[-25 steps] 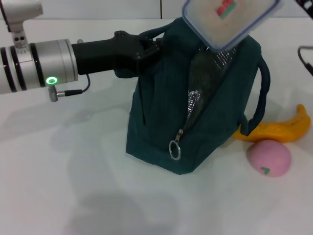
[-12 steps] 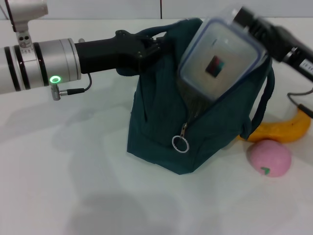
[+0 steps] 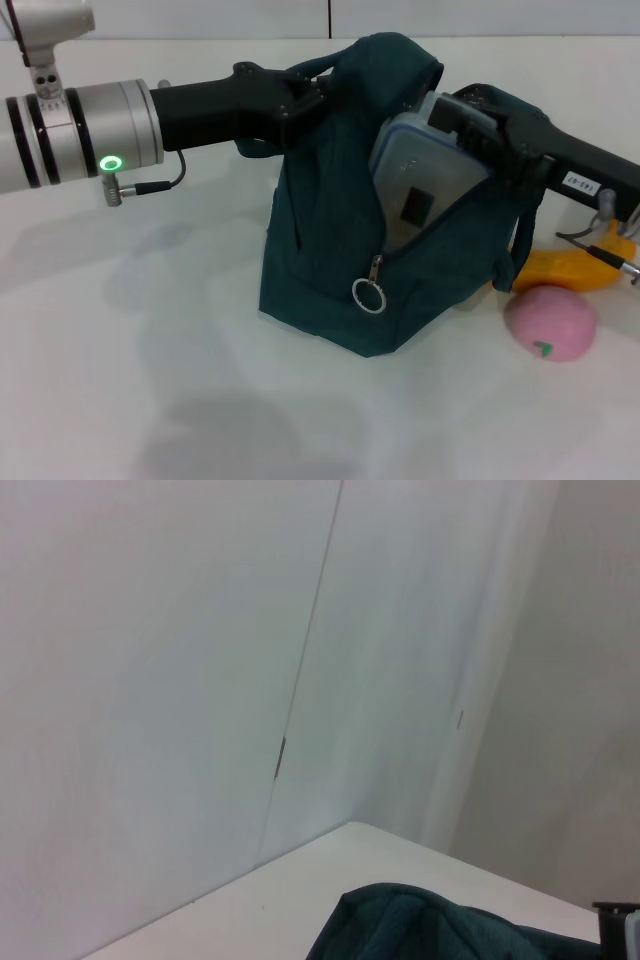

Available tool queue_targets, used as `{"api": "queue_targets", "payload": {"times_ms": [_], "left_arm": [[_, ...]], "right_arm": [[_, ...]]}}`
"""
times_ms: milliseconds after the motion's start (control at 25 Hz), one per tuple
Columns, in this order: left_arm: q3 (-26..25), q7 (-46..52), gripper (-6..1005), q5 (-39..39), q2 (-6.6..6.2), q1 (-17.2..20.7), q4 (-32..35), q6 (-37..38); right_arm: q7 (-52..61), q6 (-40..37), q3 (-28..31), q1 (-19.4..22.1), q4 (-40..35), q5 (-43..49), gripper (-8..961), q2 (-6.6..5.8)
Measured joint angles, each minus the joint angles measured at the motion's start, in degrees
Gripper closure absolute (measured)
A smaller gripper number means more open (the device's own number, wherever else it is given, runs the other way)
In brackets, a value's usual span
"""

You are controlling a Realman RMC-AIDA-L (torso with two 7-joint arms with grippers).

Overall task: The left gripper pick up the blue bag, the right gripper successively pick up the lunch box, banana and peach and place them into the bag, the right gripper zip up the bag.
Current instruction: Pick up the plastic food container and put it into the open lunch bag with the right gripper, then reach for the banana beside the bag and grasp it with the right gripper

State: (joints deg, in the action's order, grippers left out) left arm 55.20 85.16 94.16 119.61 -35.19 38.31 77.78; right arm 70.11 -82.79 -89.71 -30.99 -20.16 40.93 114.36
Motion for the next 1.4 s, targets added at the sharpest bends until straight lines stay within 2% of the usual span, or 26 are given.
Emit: {"api": "queue_targets", "payload": {"times_ms": [120, 280, 520, 640, 760, 800, 960, 1120, 1200, 1280, 1400], "left_arm": [[0.09, 0.00, 924, -0.02, 0.00, -0.16, 0.00, 0.00], [0.23, 0.00, 924, -0.03, 0.00, -0.35, 0.00, 0.00], [0.26, -0.14, 924, -0.04, 0.00, -0.18, 0.01, 0.01], [0.15, -0.54, 924, -0.04, 0.01, 0.26, 0.01, 0.00], [-0.06, -0.93, 924, -0.04, 0.00, 0.85, 0.01, 0.00], [-0.25, -1.02, 924, -0.04, -0.02, 1.21, 0.07, 0.01], [-1.44, -1.80, 924, -0.04, -0.26, 2.11, 0.40, 0.00], [-3.22, -4.15, 924, -0.48, -0.16, 2.00, 0.14, -0.03], [-3.81, -5.11, 924, -1.37, -0.11, 1.85, -0.71, -0.29], [-4.05, -6.55, 924, -3.49, -0.05, 1.71, -2.85, -1.27], [-4.04, -9.24, 924, -6.93, 0.01, 1.62, -5.94, -2.98]], "right_arm": [[-3.60, 0.51, 0.18, 0.55, -0.54, -0.03, 761, 0.68], [-5.27, 0.55, 0.96, 1.64, -1.42, -0.03, 756, 0.82], [-5.54, -2.33, 1.91, 3.15, -3.99, 0.14, 748, -0.01], [-7.51, -6.93, 4.71, 6.73, -9.10, 0.35, 744, -1.00], [-8.17, -9.79, 11.93, 13.17, -17.80, 2.72, 634, -1.45], [-7.61, -9.51, 13.21, 14.02, -19.45, 3.65, 597, -1.53], [1.66, -5.65, 24.16, 19.10, -30.59, 17.06, 441, -1.62], [14.11, -4.78, 35.43, 21.14, -39.30, 34.91, 299, -0.25], [19.61, -4.77, 38.47, 21.09, -42.49, 42.31, 264, 0.09], [25.34, -4.74, 40.45, 20.08, -45.60, 50.42, 228, -0.14], [28.69, -4.48, 42.02, 18.19, -47.42, 57.66, 226, -0.46]]}}
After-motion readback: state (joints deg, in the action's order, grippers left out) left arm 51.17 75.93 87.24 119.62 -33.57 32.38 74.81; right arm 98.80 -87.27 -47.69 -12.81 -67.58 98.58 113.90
